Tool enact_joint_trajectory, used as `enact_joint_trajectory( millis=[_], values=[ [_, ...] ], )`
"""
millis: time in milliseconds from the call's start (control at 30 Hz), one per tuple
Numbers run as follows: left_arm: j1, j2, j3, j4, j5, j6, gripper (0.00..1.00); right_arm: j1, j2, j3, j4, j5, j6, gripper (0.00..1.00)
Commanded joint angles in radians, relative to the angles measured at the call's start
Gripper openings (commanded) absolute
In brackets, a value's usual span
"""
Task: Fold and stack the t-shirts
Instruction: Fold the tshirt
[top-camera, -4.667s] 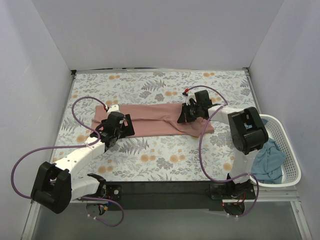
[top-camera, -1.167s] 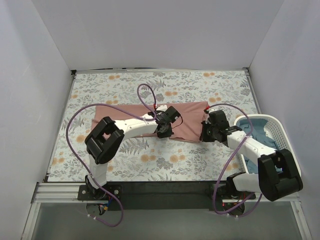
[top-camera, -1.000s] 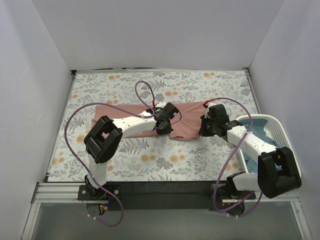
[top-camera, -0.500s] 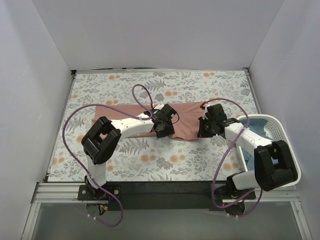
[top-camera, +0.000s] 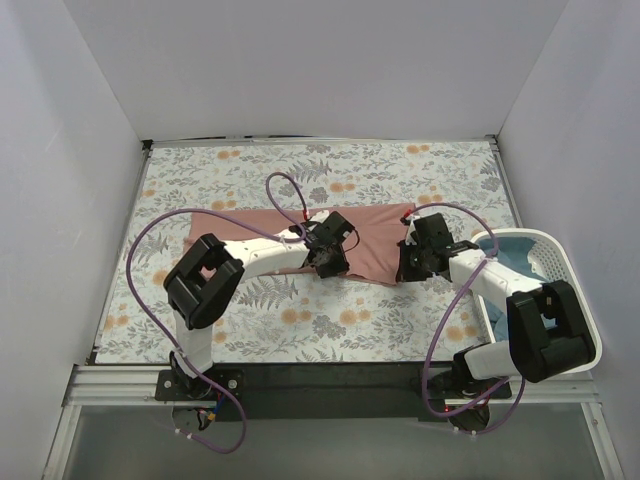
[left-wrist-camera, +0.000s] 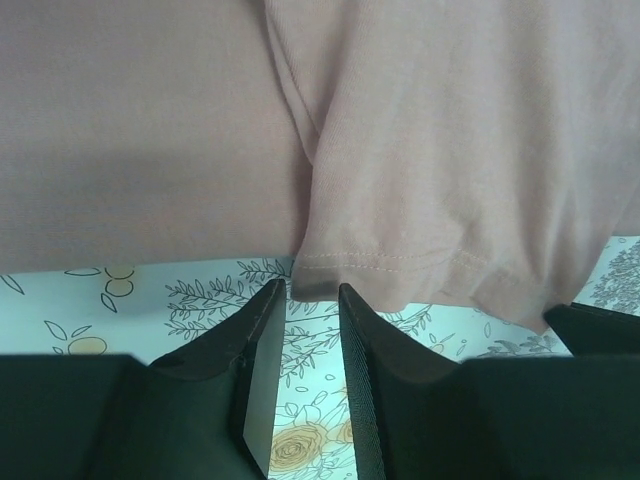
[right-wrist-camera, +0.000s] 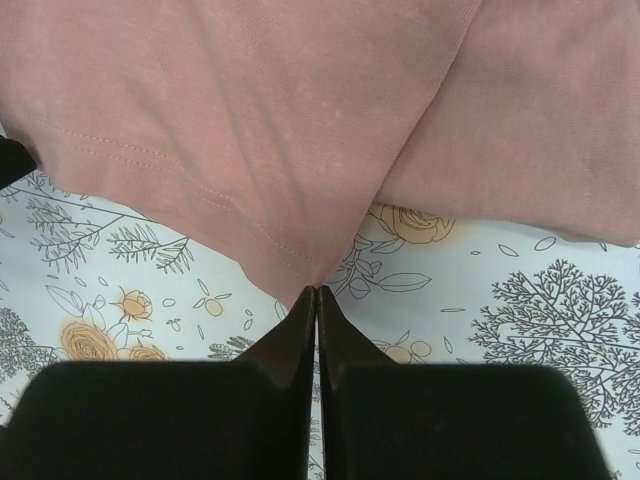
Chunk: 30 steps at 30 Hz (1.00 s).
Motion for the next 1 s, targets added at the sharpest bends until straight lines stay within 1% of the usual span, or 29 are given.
enact_joint_trajectory(
  millis=[0,100,233,267,333,367,433,467,533,667,833,967],
  values=[
    [-0.009,0.011,-0.023,0.026,-0.009,-0.018,0.28,-0.003,-0.017,-0.016,0.022,-0.020,-0.012,0.01],
    [-0.009,0.020,-0.030,0.037,-0.035,-0.021,0.31,-0.003,-0.020,-0.023,0.026,-0.023,-0.012,0.01],
    [-0.009,0.022,-0.043,0.048,-0.059,-0.021,0.31,-0.001,-0.025,-0.032,0.028,-0.022,-0.010,0.01],
    [-0.007,0.022,-0.046,0.051,-0.062,-0.020,0.30,-0.003,-0.028,-0.033,0.028,-0.022,-0.012,0.01],
    [-0.007,0.016,-0.046,0.049,-0.058,-0.017,0.24,-0.003,-0.031,-0.035,0.028,-0.025,-0.013,0.01],
    [-0.007,0.013,-0.044,0.049,-0.052,-0.011,0.16,-0.003,-0.035,-0.033,0.025,-0.026,-0.012,0.01],
    [-0.010,0.002,-0.041,0.048,-0.047,-0.003,0.09,-0.003,-0.045,-0.027,0.022,-0.029,-0.010,0.01],
    [-0.010,-0.010,-0.041,0.046,-0.045,0.003,0.04,-0.001,-0.054,-0.024,0.020,-0.026,-0.012,0.01],
    [-0.012,-0.018,-0.021,0.028,-0.041,0.006,0.00,-0.003,-0.062,-0.007,0.016,-0.020,-0.013,0.01],
    [-0.007,-0.018,0.049,-0.034,-0.064,0.032,0.00,-0.004,-0.052,0.048,-0.027,0.001,-0.032,0.01],
    [0.030,0.003,0.124,-0.077,-0.059,0.064,0.00,-0.024,-0.006,0.126,-0.075,0.014,-0.041,0.01],
    [0.060,0.025,0.187,-0.080,-0.036,0.087,0.00,-0.035,0.073,0.212,-0.102,-0.018,-0.044,0.01]
  ],
)
